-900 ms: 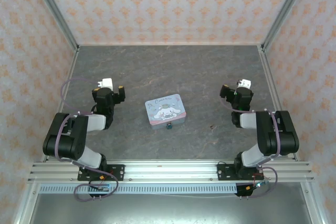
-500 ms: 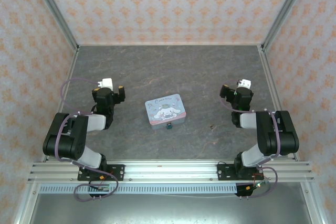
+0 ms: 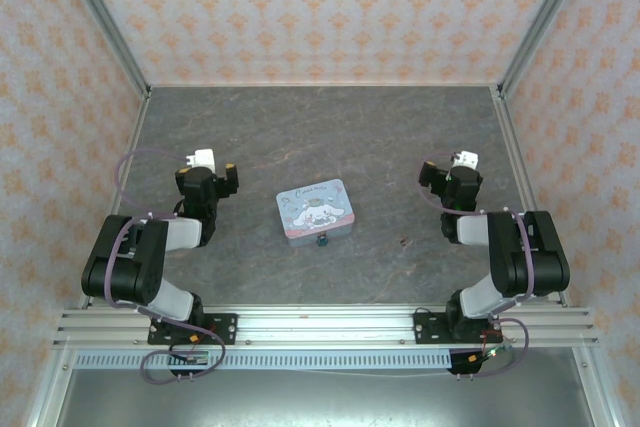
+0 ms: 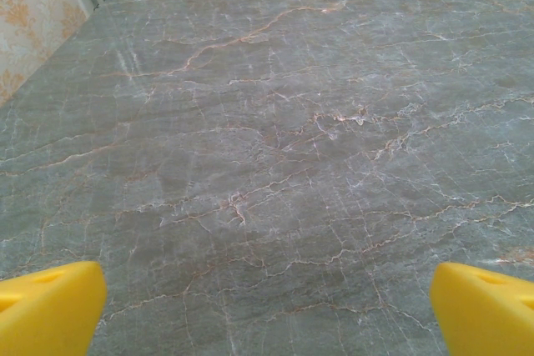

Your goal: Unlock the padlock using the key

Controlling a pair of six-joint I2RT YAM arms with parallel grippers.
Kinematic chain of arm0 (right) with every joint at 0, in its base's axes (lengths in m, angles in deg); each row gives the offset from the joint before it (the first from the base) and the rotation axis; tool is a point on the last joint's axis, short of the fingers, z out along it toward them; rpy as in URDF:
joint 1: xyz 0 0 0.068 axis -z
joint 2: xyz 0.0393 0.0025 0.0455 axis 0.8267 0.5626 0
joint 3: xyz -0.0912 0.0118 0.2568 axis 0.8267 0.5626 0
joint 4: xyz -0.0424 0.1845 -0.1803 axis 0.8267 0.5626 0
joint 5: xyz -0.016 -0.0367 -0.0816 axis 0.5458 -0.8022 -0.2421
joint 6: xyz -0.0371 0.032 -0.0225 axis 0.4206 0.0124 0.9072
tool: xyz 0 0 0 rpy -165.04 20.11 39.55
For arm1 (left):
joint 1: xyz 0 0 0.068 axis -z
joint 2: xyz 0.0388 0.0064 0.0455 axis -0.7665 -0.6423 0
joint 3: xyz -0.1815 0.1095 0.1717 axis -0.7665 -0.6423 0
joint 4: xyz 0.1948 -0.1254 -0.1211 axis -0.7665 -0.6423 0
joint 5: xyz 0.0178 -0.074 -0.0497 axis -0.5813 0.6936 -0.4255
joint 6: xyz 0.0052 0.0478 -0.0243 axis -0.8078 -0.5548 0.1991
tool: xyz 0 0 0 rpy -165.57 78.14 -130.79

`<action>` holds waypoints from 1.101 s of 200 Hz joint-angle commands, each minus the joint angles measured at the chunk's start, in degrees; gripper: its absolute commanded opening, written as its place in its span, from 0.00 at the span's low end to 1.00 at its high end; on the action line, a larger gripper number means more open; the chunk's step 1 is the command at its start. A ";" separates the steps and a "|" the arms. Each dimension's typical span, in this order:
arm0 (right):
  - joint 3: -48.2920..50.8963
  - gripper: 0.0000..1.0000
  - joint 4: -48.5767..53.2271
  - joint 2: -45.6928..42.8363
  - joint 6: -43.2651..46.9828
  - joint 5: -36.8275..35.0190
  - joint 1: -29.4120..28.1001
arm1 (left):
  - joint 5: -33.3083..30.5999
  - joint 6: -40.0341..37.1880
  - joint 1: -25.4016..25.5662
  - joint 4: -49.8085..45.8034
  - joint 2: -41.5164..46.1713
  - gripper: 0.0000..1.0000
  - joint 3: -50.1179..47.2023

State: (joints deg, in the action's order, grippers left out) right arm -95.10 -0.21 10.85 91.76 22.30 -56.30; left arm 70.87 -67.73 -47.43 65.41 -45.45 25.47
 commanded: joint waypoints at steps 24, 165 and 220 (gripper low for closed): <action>-0.49 0.99 0.13 -0.39 0.61 -0.27 0.36 | -0.43 0.24 0.19 -0.17 0.24 1.00 0.77; -12.98 0.89 49.39 -23.50 -15.43 9.50 0.18 | 10.65 23.30 1.06 -46.88 21.24 1.00 16.34; -12.55 0.71 74.39 -33.01 -26.46 19.09 -6.37 | 16.71 35.73 13.79 -49.42 25.90 1.00 15.76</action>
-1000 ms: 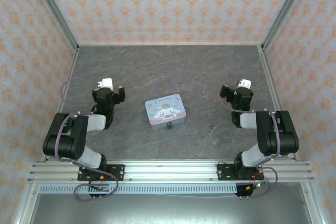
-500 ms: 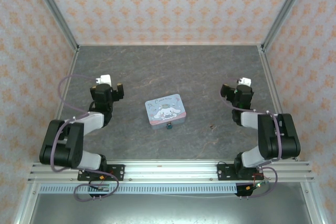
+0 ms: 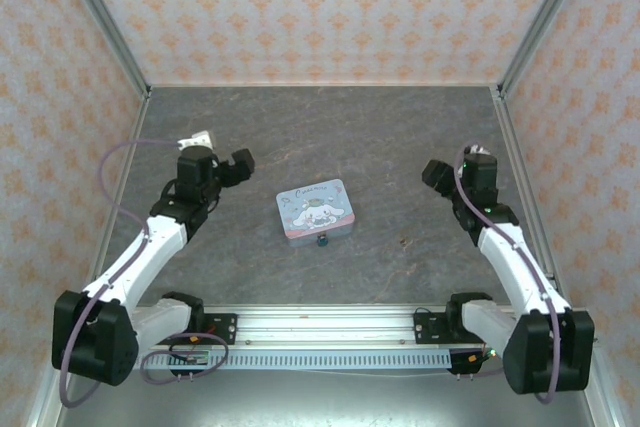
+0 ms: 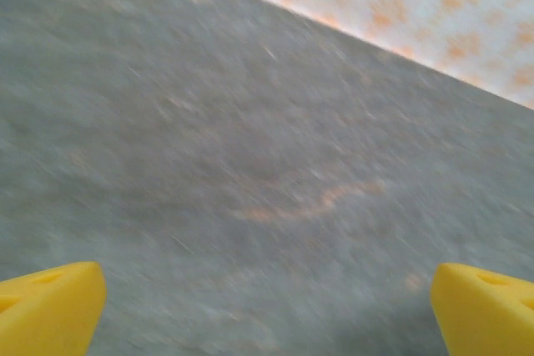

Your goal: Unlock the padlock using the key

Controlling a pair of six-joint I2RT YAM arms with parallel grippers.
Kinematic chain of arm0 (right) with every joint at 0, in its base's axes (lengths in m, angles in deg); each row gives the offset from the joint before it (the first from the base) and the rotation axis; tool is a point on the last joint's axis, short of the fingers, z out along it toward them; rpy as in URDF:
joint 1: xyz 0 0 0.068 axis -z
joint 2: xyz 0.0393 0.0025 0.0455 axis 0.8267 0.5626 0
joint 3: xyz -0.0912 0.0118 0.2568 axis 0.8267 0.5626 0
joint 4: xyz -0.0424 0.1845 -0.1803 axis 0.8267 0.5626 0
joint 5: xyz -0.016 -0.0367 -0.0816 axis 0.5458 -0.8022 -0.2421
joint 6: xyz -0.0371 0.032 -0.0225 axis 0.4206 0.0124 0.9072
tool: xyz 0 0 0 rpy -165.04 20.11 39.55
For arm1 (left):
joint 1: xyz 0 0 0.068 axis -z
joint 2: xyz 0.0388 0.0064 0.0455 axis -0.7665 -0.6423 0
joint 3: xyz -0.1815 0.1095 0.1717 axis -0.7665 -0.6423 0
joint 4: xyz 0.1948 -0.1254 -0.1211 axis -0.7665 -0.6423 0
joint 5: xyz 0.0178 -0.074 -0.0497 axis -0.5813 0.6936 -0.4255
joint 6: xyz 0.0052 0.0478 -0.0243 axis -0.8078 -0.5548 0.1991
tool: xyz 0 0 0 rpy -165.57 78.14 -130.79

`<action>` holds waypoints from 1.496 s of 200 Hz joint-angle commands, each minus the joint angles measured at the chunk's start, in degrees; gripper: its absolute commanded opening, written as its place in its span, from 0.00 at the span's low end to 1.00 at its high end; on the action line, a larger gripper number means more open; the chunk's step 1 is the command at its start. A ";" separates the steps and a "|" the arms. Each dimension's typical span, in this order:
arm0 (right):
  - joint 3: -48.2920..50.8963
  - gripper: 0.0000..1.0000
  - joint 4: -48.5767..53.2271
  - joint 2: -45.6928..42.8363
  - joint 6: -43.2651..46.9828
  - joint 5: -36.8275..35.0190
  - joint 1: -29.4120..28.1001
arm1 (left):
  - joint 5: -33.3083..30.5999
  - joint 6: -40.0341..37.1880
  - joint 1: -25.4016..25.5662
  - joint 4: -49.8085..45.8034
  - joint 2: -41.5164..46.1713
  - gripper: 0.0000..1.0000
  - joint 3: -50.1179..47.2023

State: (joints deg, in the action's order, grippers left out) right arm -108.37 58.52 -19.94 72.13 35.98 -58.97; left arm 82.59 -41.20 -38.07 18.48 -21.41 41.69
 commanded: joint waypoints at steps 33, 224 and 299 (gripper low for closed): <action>5.51 0.60 16.92 -2.22 -10.58 4.77 -10.87 | 3.80 14.95 11.47 2.70 0.36 1.00 -1.67; 6.82 0.28 11.12 12.46 -13.08 -0.03 -17.69 | -0.31 14.50 18.36 2.98 -7.11 1.00 4.36; 5.95 0.15 9.84 17.60 -13.24 0.00 -19.38 | -0.65 14.28 18.40 2.01 -7.02 1.00 4.68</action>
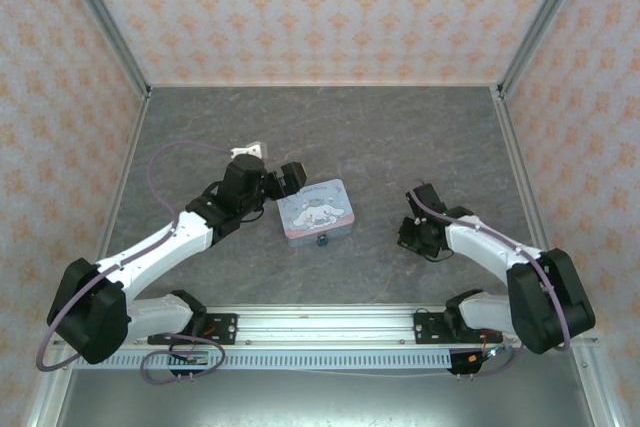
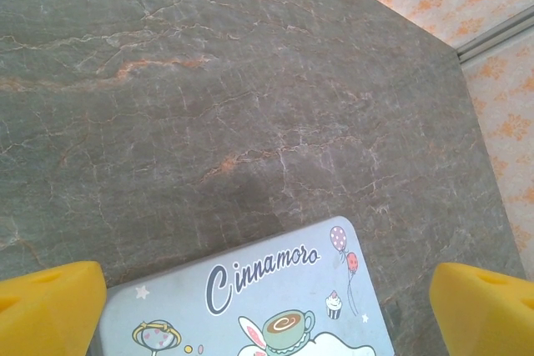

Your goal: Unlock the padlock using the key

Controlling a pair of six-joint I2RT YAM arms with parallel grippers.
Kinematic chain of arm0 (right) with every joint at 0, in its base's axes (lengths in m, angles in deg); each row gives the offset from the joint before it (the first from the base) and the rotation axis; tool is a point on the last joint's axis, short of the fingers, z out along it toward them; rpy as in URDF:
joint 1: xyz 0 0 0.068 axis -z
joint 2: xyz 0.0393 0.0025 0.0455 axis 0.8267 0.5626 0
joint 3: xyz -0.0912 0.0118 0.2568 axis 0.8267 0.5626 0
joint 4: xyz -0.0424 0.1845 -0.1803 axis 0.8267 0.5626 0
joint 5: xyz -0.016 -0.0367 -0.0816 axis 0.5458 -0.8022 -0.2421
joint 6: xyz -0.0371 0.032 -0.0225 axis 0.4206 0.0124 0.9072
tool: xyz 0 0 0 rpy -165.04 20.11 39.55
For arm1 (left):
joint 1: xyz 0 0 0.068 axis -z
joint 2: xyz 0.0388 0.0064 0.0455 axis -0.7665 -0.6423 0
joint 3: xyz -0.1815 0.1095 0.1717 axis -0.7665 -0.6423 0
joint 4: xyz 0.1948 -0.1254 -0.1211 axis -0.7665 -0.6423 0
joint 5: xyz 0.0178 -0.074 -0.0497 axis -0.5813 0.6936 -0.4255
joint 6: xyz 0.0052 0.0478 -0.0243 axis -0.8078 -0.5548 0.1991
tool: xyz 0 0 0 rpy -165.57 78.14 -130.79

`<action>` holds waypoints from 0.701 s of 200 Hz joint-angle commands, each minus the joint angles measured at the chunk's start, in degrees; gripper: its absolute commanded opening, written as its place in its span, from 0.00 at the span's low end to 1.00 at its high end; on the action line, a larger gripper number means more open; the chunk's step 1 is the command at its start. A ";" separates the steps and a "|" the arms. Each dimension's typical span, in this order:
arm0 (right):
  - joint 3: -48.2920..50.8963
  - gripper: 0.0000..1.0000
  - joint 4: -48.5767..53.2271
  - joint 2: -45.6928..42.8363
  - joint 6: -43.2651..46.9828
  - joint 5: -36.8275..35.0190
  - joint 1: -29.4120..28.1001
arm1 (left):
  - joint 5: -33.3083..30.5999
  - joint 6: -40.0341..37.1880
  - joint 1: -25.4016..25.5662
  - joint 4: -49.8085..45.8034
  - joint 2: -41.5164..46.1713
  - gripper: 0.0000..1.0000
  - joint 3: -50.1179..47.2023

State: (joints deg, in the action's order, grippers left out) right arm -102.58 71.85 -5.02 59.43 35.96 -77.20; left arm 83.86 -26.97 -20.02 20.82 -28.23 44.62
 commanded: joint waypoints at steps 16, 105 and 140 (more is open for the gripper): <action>-0.04 0.08 -3.56 2.67 -0.55 0.03 -1.40 | -2.12 -0.04 0.30 -0.57 -0.03 1.00 1.84; -1.17 0.00 -5.13 -10.44 6.37 -0.99 -1.39 | -0.34 0.90 0.32 -3.01 2.14 1.00 4.42; -3.26 0.00 -6.62 -12.54 11.10 1.62 -1.34 | 3.63 3.73 0.28 -4.51 1.76 1.00 6.93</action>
State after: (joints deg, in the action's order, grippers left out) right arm -103.34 67.20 -16.07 65.53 35.96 -78.25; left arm 84.47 -25.94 -20.02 18.65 -27.42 48.33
